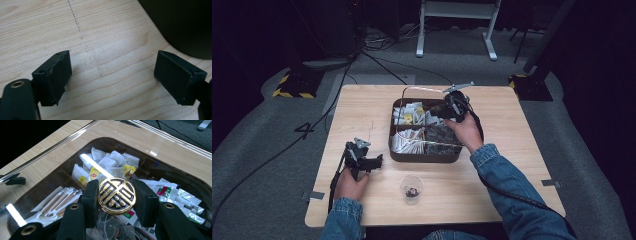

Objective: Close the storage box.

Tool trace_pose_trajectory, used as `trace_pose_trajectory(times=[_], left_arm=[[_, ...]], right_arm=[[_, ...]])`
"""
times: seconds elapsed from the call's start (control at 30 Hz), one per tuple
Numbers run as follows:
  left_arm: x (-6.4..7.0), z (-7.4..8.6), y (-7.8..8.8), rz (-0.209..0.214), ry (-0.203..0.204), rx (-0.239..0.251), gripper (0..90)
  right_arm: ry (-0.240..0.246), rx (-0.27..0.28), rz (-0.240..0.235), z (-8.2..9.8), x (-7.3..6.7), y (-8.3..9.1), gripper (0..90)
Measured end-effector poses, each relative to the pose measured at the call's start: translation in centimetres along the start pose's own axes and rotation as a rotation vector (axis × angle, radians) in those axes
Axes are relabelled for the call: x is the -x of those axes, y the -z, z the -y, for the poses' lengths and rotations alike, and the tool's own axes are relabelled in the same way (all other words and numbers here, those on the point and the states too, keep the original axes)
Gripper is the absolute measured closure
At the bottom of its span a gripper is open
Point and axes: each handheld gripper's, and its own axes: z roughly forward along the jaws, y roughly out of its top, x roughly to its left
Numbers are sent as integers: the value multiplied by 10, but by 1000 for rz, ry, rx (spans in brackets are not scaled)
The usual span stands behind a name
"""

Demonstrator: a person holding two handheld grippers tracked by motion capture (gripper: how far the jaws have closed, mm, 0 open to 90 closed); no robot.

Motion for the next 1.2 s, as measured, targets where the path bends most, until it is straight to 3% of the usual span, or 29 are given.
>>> trace_pose_trajectory(times=[0.23, 0.67, 1.2], left_arm=[[0, 0, 0, 3, 1, -1, 151], [0, -1, 0, 3, 1, -2, 151], [0, -1, 0, 3, 1, -2, 151]], right_arm=[[-1, 17, 6, 6, -3, -6, 583], [15, -28, -8, 13, -14, -25, 583], [71, -65, -5, 18, -18, -44, 583]])
